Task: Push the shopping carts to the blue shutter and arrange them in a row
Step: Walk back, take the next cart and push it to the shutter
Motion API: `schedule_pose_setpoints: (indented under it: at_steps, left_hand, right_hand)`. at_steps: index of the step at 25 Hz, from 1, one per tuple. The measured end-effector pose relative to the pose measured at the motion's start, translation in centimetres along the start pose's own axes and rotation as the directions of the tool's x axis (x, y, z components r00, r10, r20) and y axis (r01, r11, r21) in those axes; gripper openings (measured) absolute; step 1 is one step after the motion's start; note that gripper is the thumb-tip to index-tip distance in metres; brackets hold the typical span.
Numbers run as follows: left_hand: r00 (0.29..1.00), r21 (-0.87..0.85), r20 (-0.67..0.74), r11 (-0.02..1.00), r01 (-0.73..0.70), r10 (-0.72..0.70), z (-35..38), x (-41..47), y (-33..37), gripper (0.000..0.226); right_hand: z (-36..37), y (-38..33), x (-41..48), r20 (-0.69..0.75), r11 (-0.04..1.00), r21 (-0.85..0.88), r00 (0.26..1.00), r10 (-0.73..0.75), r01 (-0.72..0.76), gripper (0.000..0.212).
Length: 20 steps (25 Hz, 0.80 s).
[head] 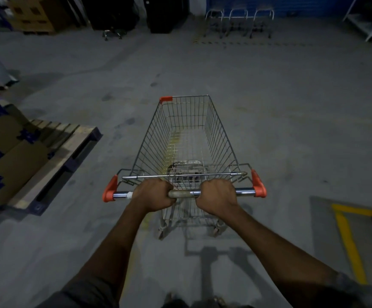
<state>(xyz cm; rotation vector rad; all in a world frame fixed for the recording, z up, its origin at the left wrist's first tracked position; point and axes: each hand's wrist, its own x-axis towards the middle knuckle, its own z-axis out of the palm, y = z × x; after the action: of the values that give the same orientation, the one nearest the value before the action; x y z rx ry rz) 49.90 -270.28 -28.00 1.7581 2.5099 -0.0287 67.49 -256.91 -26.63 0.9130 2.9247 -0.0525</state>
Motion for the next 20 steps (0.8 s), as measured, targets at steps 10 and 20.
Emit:
schedule_pose_setpoints:
  at_steps: [10, 20]
  left_hand:
    - [0.995, -0.061, 0.031, 0.994, -0.092, 0.094, -0.2, 12.4, -1.8, 0.031]
    - [0.969, -0.104, -0.043, 0.964, -0.245, 0.242, -1.0, 24.9, -4.4, 0.079]
  right_hand:
    - [0.4, 5.4, 9.0, -0.040, 0.994, 0.069, 0.996, 0.085, -0.082, 0.028]
    - [0.4, 9.7, 18.7, -0.142, 0.974, 0.159, 0.973, 0.185, -0.162, 0.071]
